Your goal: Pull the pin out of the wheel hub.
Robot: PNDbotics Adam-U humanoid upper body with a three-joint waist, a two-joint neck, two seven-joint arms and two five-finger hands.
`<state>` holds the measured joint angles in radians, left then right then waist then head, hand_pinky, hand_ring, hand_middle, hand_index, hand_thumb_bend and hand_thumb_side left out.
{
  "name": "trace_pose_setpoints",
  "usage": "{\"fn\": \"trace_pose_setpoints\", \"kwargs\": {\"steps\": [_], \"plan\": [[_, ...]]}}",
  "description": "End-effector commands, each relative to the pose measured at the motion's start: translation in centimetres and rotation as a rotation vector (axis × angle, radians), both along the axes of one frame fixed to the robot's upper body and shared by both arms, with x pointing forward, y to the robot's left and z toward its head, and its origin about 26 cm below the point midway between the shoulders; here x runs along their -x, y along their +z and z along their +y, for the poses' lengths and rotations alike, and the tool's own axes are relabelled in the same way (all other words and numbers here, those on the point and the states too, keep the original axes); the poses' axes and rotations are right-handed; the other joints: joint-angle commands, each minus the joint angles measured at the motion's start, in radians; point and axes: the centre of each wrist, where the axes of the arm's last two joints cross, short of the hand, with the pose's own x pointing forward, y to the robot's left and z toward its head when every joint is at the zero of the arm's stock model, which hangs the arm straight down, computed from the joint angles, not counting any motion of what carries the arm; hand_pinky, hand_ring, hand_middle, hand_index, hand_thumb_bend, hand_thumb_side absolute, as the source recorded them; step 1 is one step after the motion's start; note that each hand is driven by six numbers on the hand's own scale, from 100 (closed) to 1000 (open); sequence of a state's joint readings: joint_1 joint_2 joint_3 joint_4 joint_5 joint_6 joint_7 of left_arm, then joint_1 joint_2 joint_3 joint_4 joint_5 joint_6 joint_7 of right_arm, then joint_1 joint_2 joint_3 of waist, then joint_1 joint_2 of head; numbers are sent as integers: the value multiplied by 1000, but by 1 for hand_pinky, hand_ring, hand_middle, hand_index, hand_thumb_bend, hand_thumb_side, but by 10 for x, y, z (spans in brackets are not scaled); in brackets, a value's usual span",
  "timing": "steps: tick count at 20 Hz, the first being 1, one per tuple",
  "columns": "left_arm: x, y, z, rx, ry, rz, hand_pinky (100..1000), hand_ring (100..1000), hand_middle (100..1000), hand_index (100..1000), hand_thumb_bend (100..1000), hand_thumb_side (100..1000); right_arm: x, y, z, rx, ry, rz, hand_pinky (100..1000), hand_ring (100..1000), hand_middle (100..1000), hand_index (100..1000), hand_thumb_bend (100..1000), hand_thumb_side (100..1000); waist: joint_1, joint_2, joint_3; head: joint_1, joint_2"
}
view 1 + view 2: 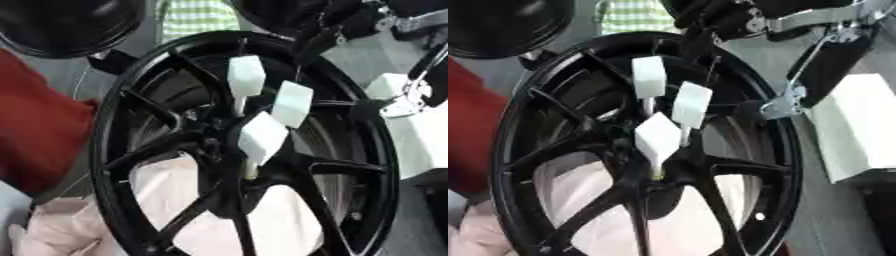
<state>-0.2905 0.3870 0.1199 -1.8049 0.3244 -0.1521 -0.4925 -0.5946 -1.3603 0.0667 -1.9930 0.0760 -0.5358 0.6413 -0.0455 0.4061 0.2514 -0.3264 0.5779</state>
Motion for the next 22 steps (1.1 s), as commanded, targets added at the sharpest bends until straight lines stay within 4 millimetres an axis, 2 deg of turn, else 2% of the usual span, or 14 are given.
{"fn": "trace_pose_setpoints", "kwargs": {"steps": [1, 10, 15, 19, 22], "plan": [[2, 13, 2, -34, -2, -35, 554, 574, 484, 710, 100, 760, 6, 10, 2, 69, 10, -21, 966, 1000, 847, 910, 299, 518, -11, -1, -4, -7, -13], [2, 14, 1, -40, -7, -40, 555, 572, 484, 710, 100, 760, 5, 12, 7, 66, 3, -28, 967, 1000, 843, 902, 366, 513, -8, 4, -6, -28, -3], [2, 12, 1, -40, -6, -38, 555, 571, 484, 710, 100, 765, 4, 11, 11, 59, 6, -29, 967, 1000, 844, 901, 366, 501, -6, 6, -3, -36, 17], [2, 11, 1, -40, -6, -36, 555, 571, 484, 710, 100, 767, 3, 10, 15, 65, 17, -24, 967, 1000, 845, 903, 363, 495, -2, 7, 0, -19, 29], [3, 9, 1, -37, -4, -32, 555, 570, 483, 710, 100, 770, 2, 11, 19, 69, 32, -27, 966, 1000, 846, 901, 371, 502, 1, 7, 4, 17, 27]]}}
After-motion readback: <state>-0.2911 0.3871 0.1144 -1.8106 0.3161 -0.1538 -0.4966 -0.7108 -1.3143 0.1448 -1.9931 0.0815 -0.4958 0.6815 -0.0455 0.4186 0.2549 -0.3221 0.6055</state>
